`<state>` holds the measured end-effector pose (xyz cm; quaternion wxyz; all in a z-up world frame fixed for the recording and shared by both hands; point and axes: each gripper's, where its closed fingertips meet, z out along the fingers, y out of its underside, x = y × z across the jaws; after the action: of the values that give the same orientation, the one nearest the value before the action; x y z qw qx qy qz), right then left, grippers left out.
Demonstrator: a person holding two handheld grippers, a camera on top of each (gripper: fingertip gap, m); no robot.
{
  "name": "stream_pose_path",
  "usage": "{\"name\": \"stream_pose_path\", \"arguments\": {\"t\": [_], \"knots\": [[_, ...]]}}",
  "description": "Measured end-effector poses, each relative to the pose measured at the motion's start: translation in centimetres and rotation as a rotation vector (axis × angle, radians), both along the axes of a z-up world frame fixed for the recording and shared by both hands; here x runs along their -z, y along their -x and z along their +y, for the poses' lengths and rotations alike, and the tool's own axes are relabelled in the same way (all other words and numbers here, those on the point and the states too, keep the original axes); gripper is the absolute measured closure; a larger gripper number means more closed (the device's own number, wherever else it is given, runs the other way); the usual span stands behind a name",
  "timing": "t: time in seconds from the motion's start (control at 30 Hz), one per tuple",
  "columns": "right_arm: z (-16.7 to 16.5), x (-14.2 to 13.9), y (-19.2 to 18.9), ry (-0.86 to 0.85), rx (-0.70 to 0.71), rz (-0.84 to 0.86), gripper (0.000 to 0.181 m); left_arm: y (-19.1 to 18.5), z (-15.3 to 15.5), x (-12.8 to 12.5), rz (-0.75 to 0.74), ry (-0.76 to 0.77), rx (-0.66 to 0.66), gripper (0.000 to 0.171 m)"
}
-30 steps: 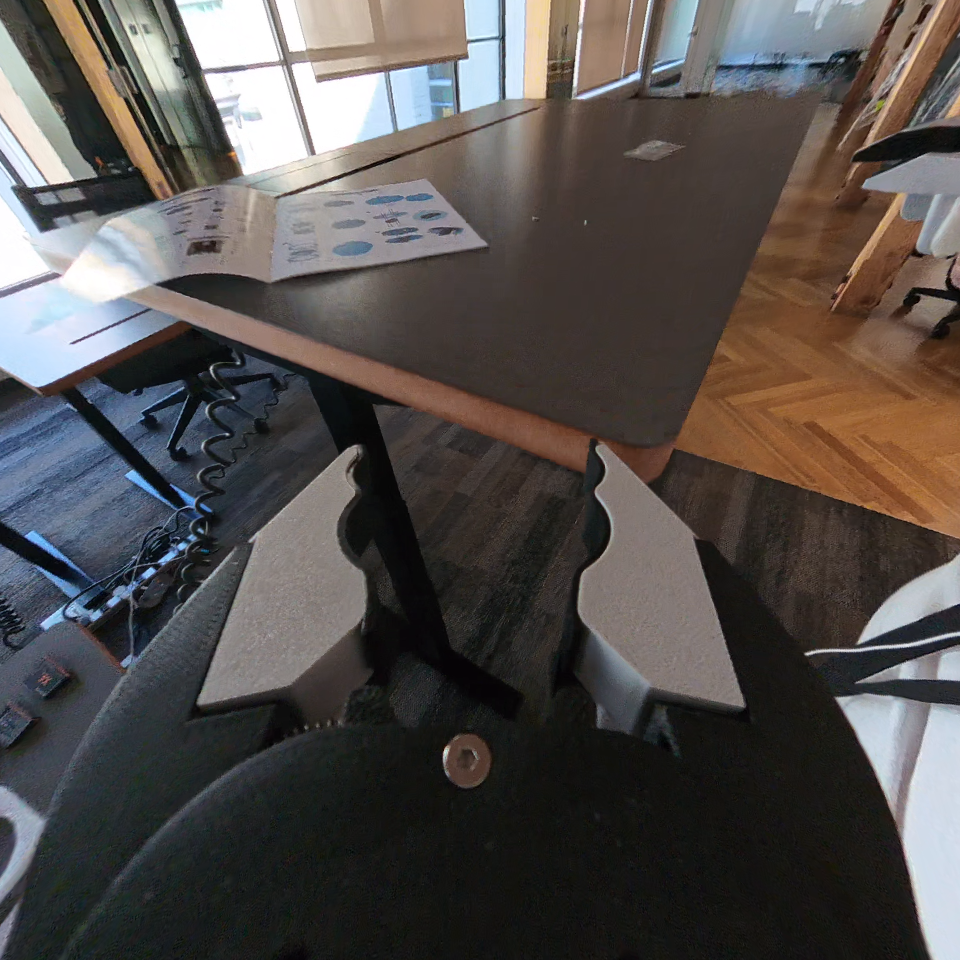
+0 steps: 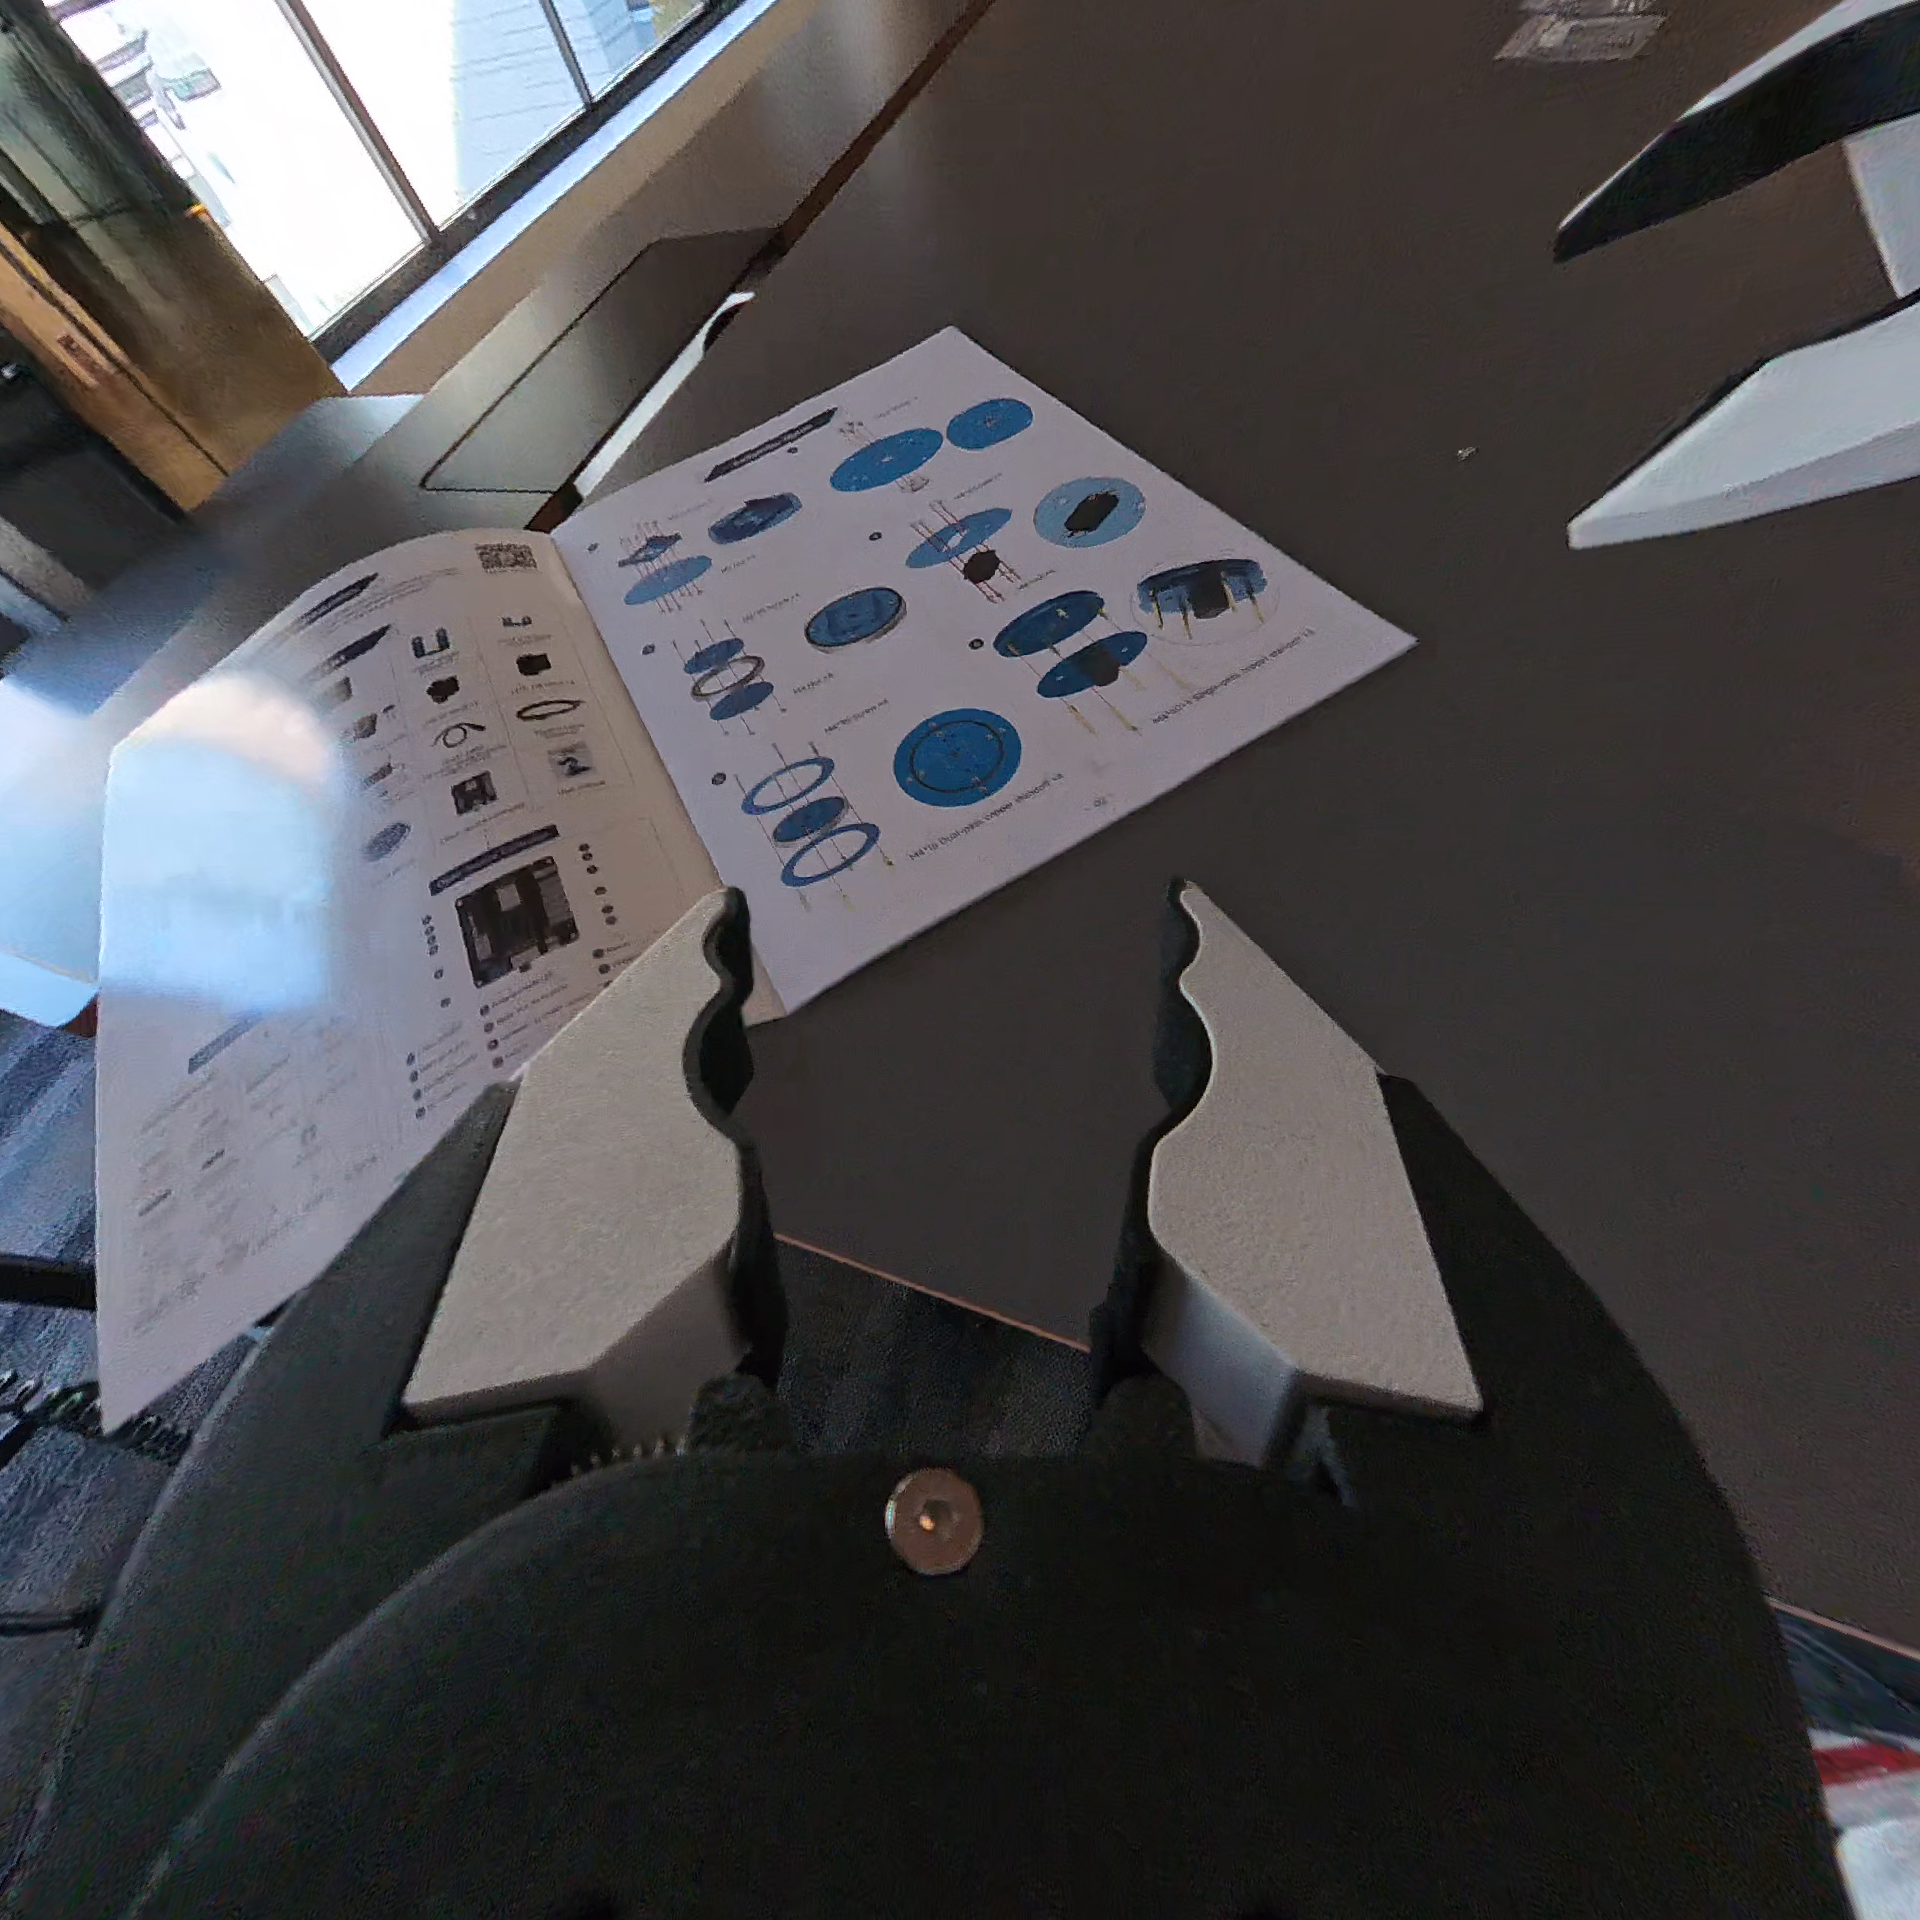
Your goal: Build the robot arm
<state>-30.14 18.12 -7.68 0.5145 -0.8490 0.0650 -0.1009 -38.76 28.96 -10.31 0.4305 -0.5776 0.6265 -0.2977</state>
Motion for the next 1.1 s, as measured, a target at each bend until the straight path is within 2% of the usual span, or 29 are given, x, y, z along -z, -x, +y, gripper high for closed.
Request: {"name": "stream_pose_path", "arguments": {"t": [0.13,0.23,0.37,0.5,0.6,0.9,1.1], "knots": [[2.8,1.3,1.0,0.065,0.034,0.007,0.11,-0.6,2.3,0.4,-0.027,0.061,0.066,0.095],[3.9,1.8,-0.1,0.071,0.091,-0.039,0.112,-0.5,3.9,1.2,-0.044,0.148,0.111,0.097],[5.0,2.1,-1.4,0.025,0.105,-0.099,0.113,-0.4,5.8,1.5,-0.093,0.162,0.153,0.1],[4.9,2.5,-1.9,-0.017,0.104,-0.065,0.123,-1.3,5.6,1.0,-0.14,0.193,0.253,0.102],[5.0,2.8,-1.4,-0.034,0.068,-0.008,0.127,-2.4,6.2,1.0,-0.139,0.197,0.274,0.104],[4.3,3.9,-1.6,0.034,0.027,-0.074,0.13,-3.2,6.0,1.2,-0.11,0.186,0.39,0.109],[4.1,3.3,-2.1,-0.012,0.037,-0.057,0.133,-3.4,5.3,2.2,-0.092,0.221,0.444,0.108]]}}
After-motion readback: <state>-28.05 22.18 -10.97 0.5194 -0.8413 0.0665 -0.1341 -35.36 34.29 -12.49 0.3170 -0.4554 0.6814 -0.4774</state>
